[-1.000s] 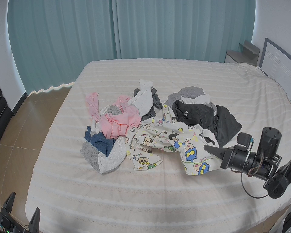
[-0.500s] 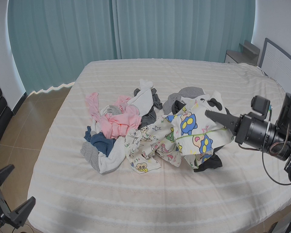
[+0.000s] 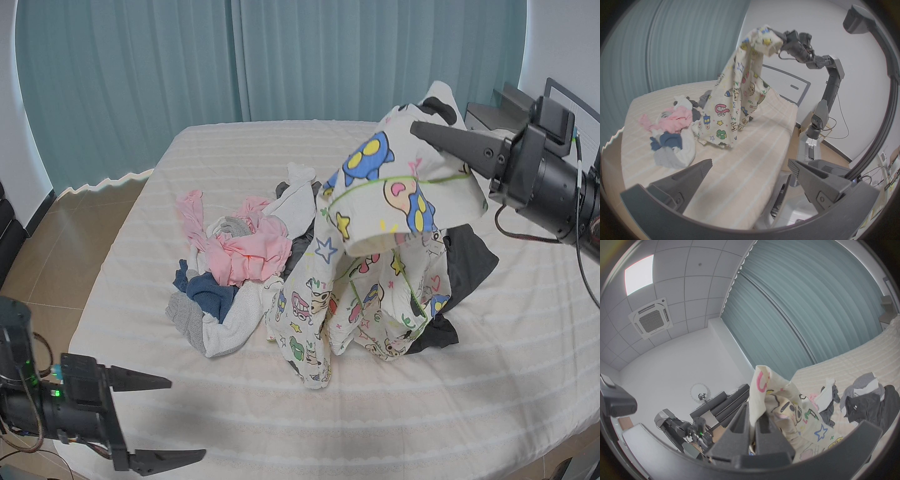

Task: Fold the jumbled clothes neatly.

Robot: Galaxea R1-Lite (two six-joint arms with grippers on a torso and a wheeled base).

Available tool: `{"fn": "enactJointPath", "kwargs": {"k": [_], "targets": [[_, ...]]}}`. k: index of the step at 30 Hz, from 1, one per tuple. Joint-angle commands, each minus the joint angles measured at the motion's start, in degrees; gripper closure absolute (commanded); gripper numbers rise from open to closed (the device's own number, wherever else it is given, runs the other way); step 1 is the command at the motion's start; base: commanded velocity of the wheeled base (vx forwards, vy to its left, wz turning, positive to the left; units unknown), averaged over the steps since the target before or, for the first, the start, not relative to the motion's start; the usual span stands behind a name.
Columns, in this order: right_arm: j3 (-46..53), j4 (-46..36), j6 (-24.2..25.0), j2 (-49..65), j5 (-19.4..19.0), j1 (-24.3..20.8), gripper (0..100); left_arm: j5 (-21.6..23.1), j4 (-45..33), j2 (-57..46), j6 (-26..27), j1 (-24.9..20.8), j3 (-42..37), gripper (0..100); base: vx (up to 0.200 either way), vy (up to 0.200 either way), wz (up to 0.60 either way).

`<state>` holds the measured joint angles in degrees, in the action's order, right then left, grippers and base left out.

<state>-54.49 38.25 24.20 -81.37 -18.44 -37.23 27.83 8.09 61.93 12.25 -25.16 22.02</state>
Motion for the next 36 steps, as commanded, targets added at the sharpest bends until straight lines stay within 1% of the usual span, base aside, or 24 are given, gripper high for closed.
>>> {"fn": "enactJointPath", "kwargs": {"k": [1, 3, 4, 6, 7, 8, 9, 10, 11, 13, 14, 17, 18, 19, 21, 22, 25, 26, 27, 28, 31, 35, 36], "targets": [[-8.9, -2.2, 0.0, -4.7, 3.9, -3.8, 100, -0.3, 12.2, 19.0, 0.5, -5.9, 0.4, 0, 0.000, 0.000, 0.00], [-10.4, -2.0, 0.0, -6.1, 5.4, -4.3, 100, -0.4, 16.5, 22.4, -0.6, -6.7, 0.2, 0, 0.000, 0.000, 0.00], [-11.5, -2.0, 0.1, -6.6, 6.1, -5.0, 100, -1.1, 20.4, 25.8, -2.0, -7.7, 0.0, 0, 0.000, 0.000, 0.00], [-11.6, -1.9, 0.1, -6.6, 6.1, -5.0, 100, -1.4, 20.9, 26.3, -2.1, -7.8, -0.1, 0, 0.000, 0.000, 0.00], [-12.0, -2.0, 0.0, -6.6, 6.2, -5.4, 100, -4.3, 24.1, 29.7, -3.4, -9.1, -0.1, 0, 0.000, 0.000, 0.00], [-12.1, -2.0, 0.1, -6.6, 6.3, -5.4, 100, -5.2, 25.1, 30.9, -4.1, -9.5, -0.1, 0, 0.000, 0.000, 0.00], [-12.1, -2.0, 0.1, -6.6, 6.3, -5.4, 100, -5.2, 25.1, 30.9, -4.1, -9.5, -0.1, 0, 0.000, 0.000, 0.00], [-12.2, -2.0, 0.1, -6.3, 6.3, -5.5, 100, -6.5, 28.0, 33.3, -5.8, -10.5, -0.1, 0, 0.000, 0.000, 0.00], [-12.2, -2.0, 0.1, -6.3, 6.3, -5.5, 100, -6.6, 29.1, 34.0, -6.5, -10.9, 0.0, 0, 0.000, 0.000, 0.00], [-12.2, -2.0, 0.1, -6.0, 6.4, -5.5, 100, -7.4, 34.0, 36.3, -9.8, -13.0, 0.0, 0, 0.000, 0.000, 0.00], [-12.2, -2.0, 0.1, -6.0, 6.4, -5.4, 100, -8.5, 36.3, 37.3, -11.6, -14.2, 0.0, 0, 0.000, 0.000, 0.00], [-12.2, -1.9, 0.1, -6.2, 6.4, -5.4, 100, -14.6, 44.4, 42.3, -17.0, -17.9, 0.5, 0, 0.000, 0.000, 0.00], [-12.2, -1.9, 0.1, -6.2, 6.4, -5.4, 100, -16.2, 46.7, 43.7, -17.6, -18.6, 0.5, 0, 0.000, 0.000, 0.00], [-12.2, -1.9, 0.1, -6.3, 6.4, -5.4, 100, -18.8, 50.0, 45.9, -18.3, -19.6, 0.5, 0, 0.000, 0.000, 0.00], [-12.3, -1.9, 0.1, -6.3, 6.5, -5.4, 100, -22.6, 54.2, 49.0, -18.5, -20.7, 0.6, 0, 0.000, 0.000, 0.00], [-12.3, -2.0, 0.1, -6.3, 6.5, -5.4, 100, -25.2, 56.2, 51.1, -18.6, -21.4, 1.0, 0, 0.000, 0.000, 0.00], [-12.3, -2.0, 0.1, -6.3, 6.5, -5.3, 100, -30.3, 58.7, 54.6, -18.8, -22.6, 2.1, 0, 0.000, 0.000, 0.00], [-12.3, -2.0, 0.1, -6.3, 6.5, -5.3, 100, -30.3, 58.7, 54.6, -18.8, -22.6, 2.1, 0, 0.000, 0.000, 0.00], [-12.3, -2.0, 0.1, -6.3, 6.6, -5.3, 100, -32.1, 59.8, 56.2, -19.5, -23.2, 3.1, 0, 0.000, 0.000, 0.00], [-12.3, -2.0, 0.1, -6.3, 6.6, -5.3, 100, -35.4, 62.7, 58.3, -22.7, -24.4, 5.4, 0, 0.000, 0.000, 0.00], [-12.3, -2.1, 0.0, -6.1, 7.4, -5.2, 100, -39.0, 66.0, 59.7, -26.1, -26.0, 6.6, 0, 0.000, 0.000, 0.00], [-12.2, -2.1, 0.1, -5.8, 7.6, -5.1, 100, -40.4, 66.9, 61.8, -25.8, -26.3, 8.0, 0, 0.000, 0.000, 0.00], [-12.2, -2.1, 0.1, -5.6, 7.6, -5.1, 100, -41.9, 66.9, 62.8, -25.7, -26.1, 8.6, 0, 0.000, 0.000, 0.00]]}}
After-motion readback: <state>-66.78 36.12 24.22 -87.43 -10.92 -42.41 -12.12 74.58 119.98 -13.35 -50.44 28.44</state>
